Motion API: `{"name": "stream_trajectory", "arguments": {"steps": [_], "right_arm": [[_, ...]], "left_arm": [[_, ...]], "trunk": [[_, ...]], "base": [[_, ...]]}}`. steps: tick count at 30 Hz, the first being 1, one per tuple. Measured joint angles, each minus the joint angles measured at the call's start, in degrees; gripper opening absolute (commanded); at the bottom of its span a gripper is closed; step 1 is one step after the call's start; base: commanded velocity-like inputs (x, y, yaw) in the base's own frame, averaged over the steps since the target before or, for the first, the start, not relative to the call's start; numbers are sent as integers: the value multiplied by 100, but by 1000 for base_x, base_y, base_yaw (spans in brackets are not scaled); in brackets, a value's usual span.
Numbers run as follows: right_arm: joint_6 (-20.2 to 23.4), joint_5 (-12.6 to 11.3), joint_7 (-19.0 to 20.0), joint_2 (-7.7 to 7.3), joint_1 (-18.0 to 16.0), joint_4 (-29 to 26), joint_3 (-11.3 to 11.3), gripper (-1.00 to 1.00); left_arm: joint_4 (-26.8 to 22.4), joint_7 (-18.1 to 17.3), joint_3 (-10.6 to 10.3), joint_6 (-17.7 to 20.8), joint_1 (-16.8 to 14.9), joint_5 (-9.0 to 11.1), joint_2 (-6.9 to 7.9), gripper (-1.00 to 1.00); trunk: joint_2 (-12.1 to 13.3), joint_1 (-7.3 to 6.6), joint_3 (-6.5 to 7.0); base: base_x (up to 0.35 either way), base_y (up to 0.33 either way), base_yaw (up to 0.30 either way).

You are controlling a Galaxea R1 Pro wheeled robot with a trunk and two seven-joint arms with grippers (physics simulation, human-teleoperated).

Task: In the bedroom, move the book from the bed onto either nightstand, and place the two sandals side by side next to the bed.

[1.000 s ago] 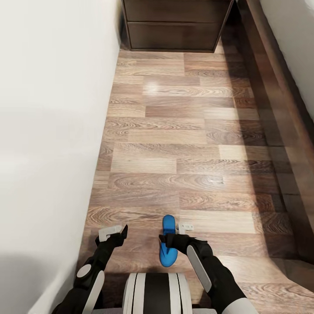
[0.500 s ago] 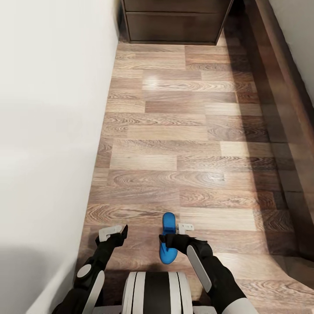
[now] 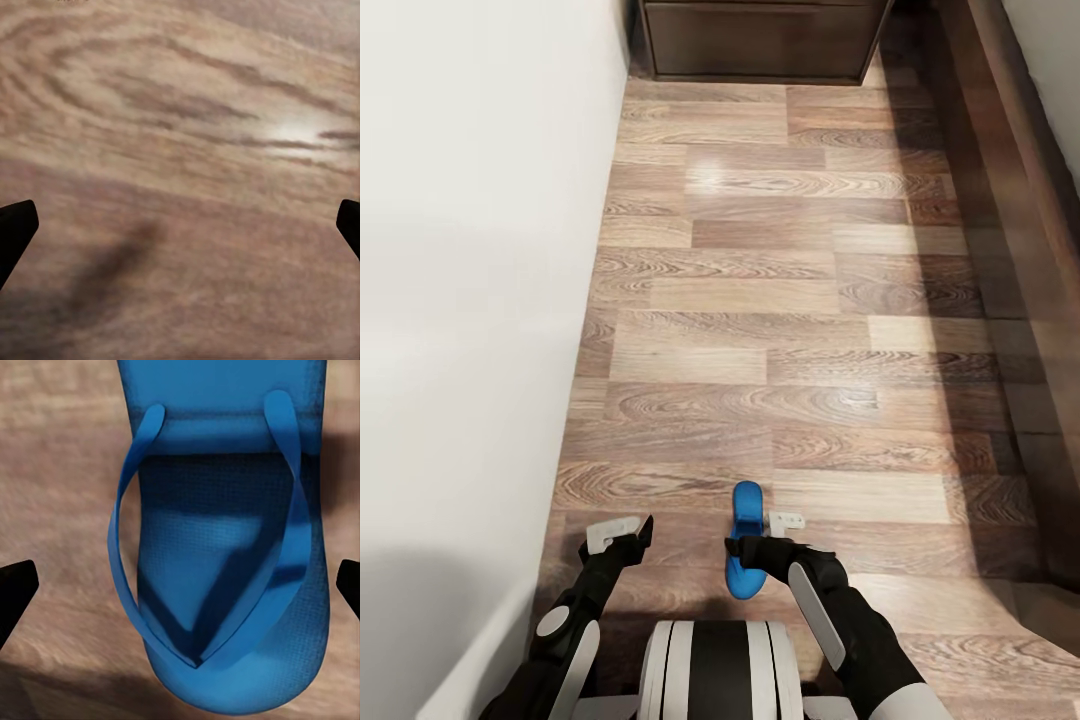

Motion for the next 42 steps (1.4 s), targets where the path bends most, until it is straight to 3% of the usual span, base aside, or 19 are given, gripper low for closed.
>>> {"name": "stream_trajectory", "arguments": {"steps": [7, 11, 24, 30, 42], "right_arm": [[0, 0, 0, 2, 0, 0, 0, 100], [0, 0, 0, 0, 0, 0, -1, 100], [0, 0, 0, 1, 0, 0, -1, 100], [0, 0, 1, 1, 0, 0, -2, 100], [0, -1, 8, -1, 0, 0, 2, 100]], "left_arm": [[-4, 0, 0, 0, 0, -3, 0, 100], [-5, 0, 0, 0, 0, 0, 0, 100], [-6, 0, 0, 0, 0, 1, 0, 100], [-6, 0, 0, 0, 0, 1, 0, 100], [-6, 0, -103, 0, 0, -2, 0, 100]], "trunk": [[0, 0, 0], [-5, 11, -88], [-5, 10, -89], [-13, 26, -221], [-13, 26, -222]], "base": [[0, 0, 0], [0, 0, 0], [0, 0, 0], [0, 0, 0], [0, 0, 0]]}}
